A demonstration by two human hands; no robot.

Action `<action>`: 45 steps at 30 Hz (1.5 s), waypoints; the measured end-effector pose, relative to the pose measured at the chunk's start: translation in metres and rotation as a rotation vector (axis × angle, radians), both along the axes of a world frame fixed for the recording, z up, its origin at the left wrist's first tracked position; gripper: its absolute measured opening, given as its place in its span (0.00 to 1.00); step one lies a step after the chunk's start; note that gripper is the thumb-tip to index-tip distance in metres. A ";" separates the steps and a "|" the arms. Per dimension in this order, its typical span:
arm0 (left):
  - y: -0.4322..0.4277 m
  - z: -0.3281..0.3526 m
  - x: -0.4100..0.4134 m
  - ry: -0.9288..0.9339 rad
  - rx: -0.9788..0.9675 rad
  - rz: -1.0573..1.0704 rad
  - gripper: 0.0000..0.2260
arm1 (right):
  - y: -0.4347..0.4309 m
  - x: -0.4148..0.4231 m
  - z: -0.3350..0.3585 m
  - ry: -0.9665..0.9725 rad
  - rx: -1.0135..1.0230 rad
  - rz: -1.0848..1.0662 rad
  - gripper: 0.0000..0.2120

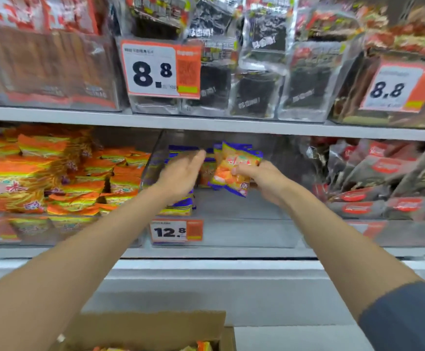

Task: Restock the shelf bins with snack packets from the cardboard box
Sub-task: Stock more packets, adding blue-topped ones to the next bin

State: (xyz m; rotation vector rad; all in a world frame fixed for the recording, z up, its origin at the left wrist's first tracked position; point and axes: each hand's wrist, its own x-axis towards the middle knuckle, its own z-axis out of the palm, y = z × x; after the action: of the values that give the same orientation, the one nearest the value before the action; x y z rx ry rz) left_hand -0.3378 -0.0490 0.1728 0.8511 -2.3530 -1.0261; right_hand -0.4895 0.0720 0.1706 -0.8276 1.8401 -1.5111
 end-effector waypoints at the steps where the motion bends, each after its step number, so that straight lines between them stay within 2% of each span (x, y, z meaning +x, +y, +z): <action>1: -0.006 -0.008 0.004 -0.014 -0.018 0.038 0.21 | -0.008 -0.010 -0.009 0.006 0.031 0.031 0.07; 3: -0.013 -0.023 0.009 -0.109 -0.023 0.051 0.16 | -0.023 -0.018 -0.026 0.031 0.117 0.160 0.11; 5: -0.014 -0.025 0.011 -0.192 -0.039 -0.003 0.17 | -0.035 -0.021 -0.045 0.184 0.209 0.262 0.19; 7: -0.018 -0.024 0.010 -0.220 -0.065 -0.058 0.15 | -0.045 -0.023 -0.057 0.340 0.295 0.275 0.23; 8: -0.020 -0.024 0.010 -0.238 -0.071 -0.073 0.15 | -0.048 -0.024 -0.060 0.347 0.309 0.243 0.25; 11: -0.025 -0.033 0.011 -0.308 -0.158 -0.095 0.17 | -0.057 -0.021 -0.062 0.245 0.234 0.127 0.46; 14: -0.027 -0.039 0.013 -0.298 -0.228 -0.091 0.20 | -0.058 -0.011 -0.063 0.312 0.146 0.109 0.51; 16: -0.029 -0.041 0.013 -0.278 -0.217 -0.079 0.21 | -0.059 -0.012 -0.064 0.390 0.121 0.076 0.49; 21: -0.025 -0.040 0.013 -0.279 -0.232 -0.064 0.21 | -0.059 -0.013 -0.060 0.614 0.257 0.043 0.42; 24: -0.026 -0.040 0.014 -0.258 -0.221 -0.071 0.21 | -0.055 -0.012 -0.060 0.754 0.309 0.170 0.41; 27: -0.029 -0.044 0.014 -0.241 -0.208 -0.073 0.21 | -0.057 -0.011 -0.056 0.883 0.444 0.255 0.37; 30: -0.031 -0.046 0.015 -0.233 -0.212 -0.073 0.21 | -0.061 -0.007 -0.054 0.865 0.482 0.281 0.37; 37: -0.032 -0.048 0.013 -0.198 -0.231 -0.080 0.20 | -0.056 -0.010 -0.060 0.858 0.360 0.206 0.36; 45: -0.036 -0.052 0.012 -0.192 -0.220 -0.084 0.20 | -0.055 -0.008 -0.059 0.696 0.261 0.223 0.43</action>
State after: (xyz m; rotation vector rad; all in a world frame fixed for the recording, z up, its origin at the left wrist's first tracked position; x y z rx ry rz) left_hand -0.3261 -0.0849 0.1213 0.8032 -2.6231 -0.7262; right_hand -0.4972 0.0167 0.1119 -1.4943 2.2586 -0.8640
